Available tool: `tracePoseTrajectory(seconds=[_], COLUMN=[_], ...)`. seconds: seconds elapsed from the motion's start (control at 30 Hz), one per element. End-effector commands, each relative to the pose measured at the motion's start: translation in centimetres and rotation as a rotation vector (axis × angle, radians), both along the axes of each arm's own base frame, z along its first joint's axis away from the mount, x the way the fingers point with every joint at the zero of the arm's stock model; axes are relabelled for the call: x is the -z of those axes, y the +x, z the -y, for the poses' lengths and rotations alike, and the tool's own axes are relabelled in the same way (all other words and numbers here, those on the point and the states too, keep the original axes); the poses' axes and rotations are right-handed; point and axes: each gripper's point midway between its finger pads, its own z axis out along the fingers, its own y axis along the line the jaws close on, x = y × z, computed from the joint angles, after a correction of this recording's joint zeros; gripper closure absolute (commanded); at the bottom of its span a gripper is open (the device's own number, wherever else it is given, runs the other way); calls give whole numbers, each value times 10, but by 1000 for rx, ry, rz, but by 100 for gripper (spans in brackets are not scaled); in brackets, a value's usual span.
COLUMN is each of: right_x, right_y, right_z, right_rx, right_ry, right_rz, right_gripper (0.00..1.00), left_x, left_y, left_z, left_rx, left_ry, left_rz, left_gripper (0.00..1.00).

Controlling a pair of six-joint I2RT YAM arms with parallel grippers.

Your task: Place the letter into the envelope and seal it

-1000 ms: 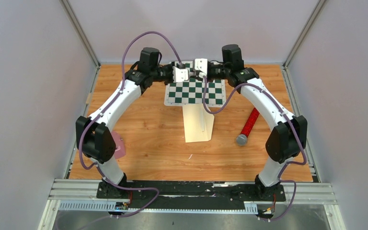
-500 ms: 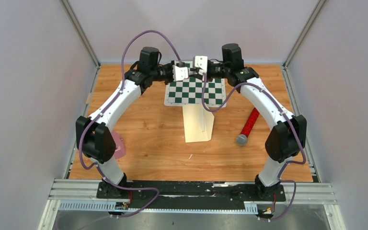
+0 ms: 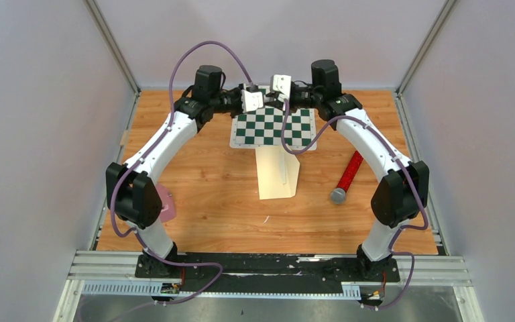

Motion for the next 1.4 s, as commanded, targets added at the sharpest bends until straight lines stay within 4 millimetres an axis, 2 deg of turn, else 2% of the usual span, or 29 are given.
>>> tracePoseTrajectory(seconds=[0.0,0.2,0.4,0.57,1.0,1.13,1.37], right_x=[-17,-1,0,2,5,6,9], right_y=[1,-3,-1,-7,-11,-8,4], right_z=[-7,-10,-11,-13,-12,-10,-14], right_rx=[-20,-62,-62,-99,-133,-109,-30], right_ry=[37,-15,-18,-21,-53,-59,-8], right_rz=[48,-42,-50,-60,-96,-103,-195], right_gripper=[100,100,100,100,100,100,100], left_x=[-38,-43,-46,-46,-47,-49,-51], left_y=[-10,-8,-8,-7,2,5,-2], left_z=[10,10,12,14,12,12,20], left_rx=[63,70,82,95,74,54,90], left_ry=[-63,-64,-72,-76,-51,-68,-96], left_rz=[64,131,152,160,200,182,170], left_gripper=[100,100,100,100,100,100,100])
